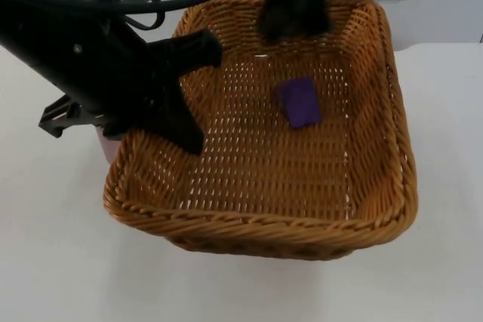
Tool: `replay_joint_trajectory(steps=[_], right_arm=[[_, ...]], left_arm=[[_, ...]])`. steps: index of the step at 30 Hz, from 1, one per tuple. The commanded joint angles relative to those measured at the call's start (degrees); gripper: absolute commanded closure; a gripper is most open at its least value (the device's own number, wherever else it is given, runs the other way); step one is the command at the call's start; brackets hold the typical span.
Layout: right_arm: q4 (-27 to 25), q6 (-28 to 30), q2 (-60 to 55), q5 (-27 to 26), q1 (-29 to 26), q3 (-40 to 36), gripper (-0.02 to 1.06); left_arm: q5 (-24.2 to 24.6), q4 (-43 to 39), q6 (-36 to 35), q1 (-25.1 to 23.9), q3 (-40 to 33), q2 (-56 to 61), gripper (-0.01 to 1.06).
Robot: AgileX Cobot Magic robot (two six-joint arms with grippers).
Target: Pick up the basket with the left hand and place the triangular block into the basket with the right hand.
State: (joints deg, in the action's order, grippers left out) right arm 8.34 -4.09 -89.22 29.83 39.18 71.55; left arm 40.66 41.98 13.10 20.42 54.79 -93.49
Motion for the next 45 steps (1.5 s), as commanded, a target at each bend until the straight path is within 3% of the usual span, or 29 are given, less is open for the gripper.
replay_joint_trajectory(steps=[1,6,10,11,13,15,16,18,20,26,31,39,45], right_arm=[[0.4,-0.6,4.4,-0.2,-2.4,-0.1,0.0],[0.1,-1.0,13.3,1.3,-9.8,-0.1,0.0],[-0.1,-0.8,20.8,5.0,-21.8,-0.1,0.0],[-0.1,-0.8,20.8,5.0,-21.8,-0.1,0.0],[-0.7,0.0,22.9,7.1,-27.3,-0.1,0.0],[-6.4,4.5,23.8,8.6,-32.5,-0.2,0.0],[-6.4,4.5,23.8,8.6,-32.5,-0.2,0.0],[-18.7,12.6,24.2,10.2,-38.7,-1.0,0.0],[-25.3,17.8,24.2,10.8,-42.2,-2.2,0.0],[-26.5,19.2,24.6,10.9,-43.1,-4.2,0.0],[-26.5,20.1,25.6,10.9,-43.1,-4.3,0.0],[-24.8,20.0,26.8,11.0,-43.1,-4.3,0.0],[-24.9,20.0,26.8,10.9,-43.1,-4.3,0.0]], left_arm=[[-0.1,0.6,0.1,0.2,0.5,0.4,1.05],[-0.5,0.5,0.1,0.2,0.5,0.4,1.05],[-1.5,0.5,0.1,0.2,0.5,0.4,1.05],[-1.5,0.5,0.1,0.2,0.5,0.4,1.05],[-2.2,0.5,0.1,0.2,0.5,0.4,1.05],[-2.8,0.5,0.1,0.2,0.5,0.3,1.05],[-2.8,0.5,0.1,0.2,0.5,0.3,1.05],[-3.3,0.5,0.1,0.2,0.5,0.2,1.05],[-3.8,0.6,0.1,0.2,0.5,-0.9,1.05],[-4.0,0.6,0.1,0.2,0.5,-4.1,1.05],[-6.4,3.1,5.7,0.2,-0.4,-7.8,1.05],[-12.1,20.2,19.7,0.2,-6.4,-10.4,1.05],[-15.5,21.8,21.1,0.2,-9.5,-10.5,1.05]])
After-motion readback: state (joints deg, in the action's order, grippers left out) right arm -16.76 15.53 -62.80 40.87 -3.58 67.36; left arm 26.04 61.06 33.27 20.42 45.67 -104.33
